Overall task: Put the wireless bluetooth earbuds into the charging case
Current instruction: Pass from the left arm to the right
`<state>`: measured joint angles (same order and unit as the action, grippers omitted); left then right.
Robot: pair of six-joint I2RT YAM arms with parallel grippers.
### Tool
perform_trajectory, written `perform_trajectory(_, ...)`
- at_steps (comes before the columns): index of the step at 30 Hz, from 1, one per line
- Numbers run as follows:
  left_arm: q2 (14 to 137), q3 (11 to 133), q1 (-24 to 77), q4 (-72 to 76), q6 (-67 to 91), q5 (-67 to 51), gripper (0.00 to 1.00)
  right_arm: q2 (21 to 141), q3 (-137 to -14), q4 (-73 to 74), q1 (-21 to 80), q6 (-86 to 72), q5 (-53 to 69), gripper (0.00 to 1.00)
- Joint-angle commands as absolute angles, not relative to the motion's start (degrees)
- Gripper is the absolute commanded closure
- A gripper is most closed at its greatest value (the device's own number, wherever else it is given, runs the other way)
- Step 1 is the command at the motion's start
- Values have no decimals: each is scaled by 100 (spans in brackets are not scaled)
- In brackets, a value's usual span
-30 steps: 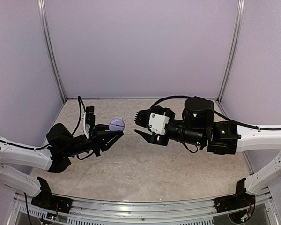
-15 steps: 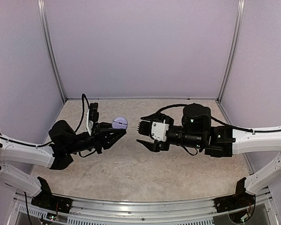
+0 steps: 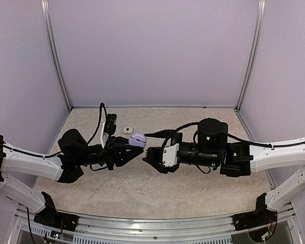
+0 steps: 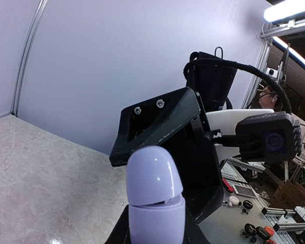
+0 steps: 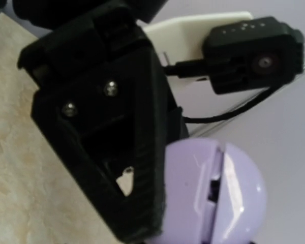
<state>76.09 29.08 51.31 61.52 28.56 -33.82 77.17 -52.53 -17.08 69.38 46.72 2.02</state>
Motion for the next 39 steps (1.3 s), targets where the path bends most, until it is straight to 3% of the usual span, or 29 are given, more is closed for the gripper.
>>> perform_trajectory(1,7667,3100,5254,6143,2932,-3482,84,7862,-5269,-1952,7117,5000,97,29)
perform_trajectory(15,7904,3104,5374,6393,3134,-3358,83,7848,-4991,-2798,7259,5079,-254,30)
perform_trajectory(39,8029,3109,5464,6600,3232,-3345,69,7847,-4797,-3164,7270,5206,-299,48)
